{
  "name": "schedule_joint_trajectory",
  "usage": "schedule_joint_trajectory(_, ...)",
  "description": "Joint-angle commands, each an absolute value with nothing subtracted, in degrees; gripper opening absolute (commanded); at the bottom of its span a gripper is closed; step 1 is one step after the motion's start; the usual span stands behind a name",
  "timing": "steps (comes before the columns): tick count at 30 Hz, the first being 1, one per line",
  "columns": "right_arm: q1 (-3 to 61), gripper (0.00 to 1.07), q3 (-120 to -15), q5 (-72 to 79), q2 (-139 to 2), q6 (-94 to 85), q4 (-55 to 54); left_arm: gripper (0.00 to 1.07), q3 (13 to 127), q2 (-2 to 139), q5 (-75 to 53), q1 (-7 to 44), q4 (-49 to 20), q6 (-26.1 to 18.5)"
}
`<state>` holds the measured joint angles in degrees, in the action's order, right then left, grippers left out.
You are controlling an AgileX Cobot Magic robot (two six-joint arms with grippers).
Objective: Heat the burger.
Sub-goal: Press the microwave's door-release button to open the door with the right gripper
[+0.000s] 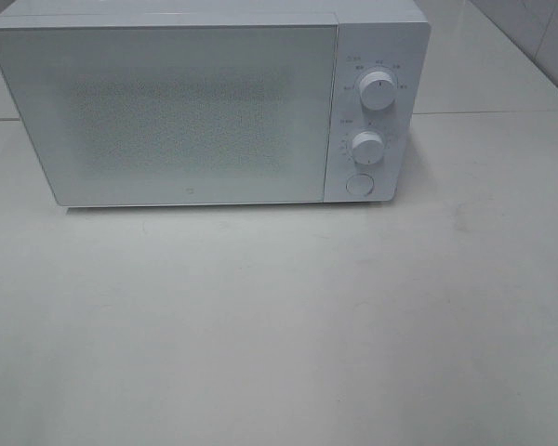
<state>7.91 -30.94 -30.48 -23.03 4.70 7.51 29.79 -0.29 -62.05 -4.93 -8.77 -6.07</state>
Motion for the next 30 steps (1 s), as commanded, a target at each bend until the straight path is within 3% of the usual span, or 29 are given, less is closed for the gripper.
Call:
schedule_joint_trajectory(1, 7.6, 0.76, -31.5, -22.0, -29.0, 5.6, 7.4, 1.00, 29.6, -1.2, -61.4, -5.1, -8.9, -5.7)
schedule_joint_trajectory(22, 7.7, 0.75, -31.1, 7.0, -57.4, 8.3, 6.7, 1.00, 29.6, -1.2, -61.4, -5.1, -8.9, -5.7)
schedule_joint_trajectory(30, 7.7, 0.73, -22.1, 28.9, -63.4, 7.0, 1.9, 1.00, 29.6, -1.2, -61.4, -5.1, -8.9, -5.7)
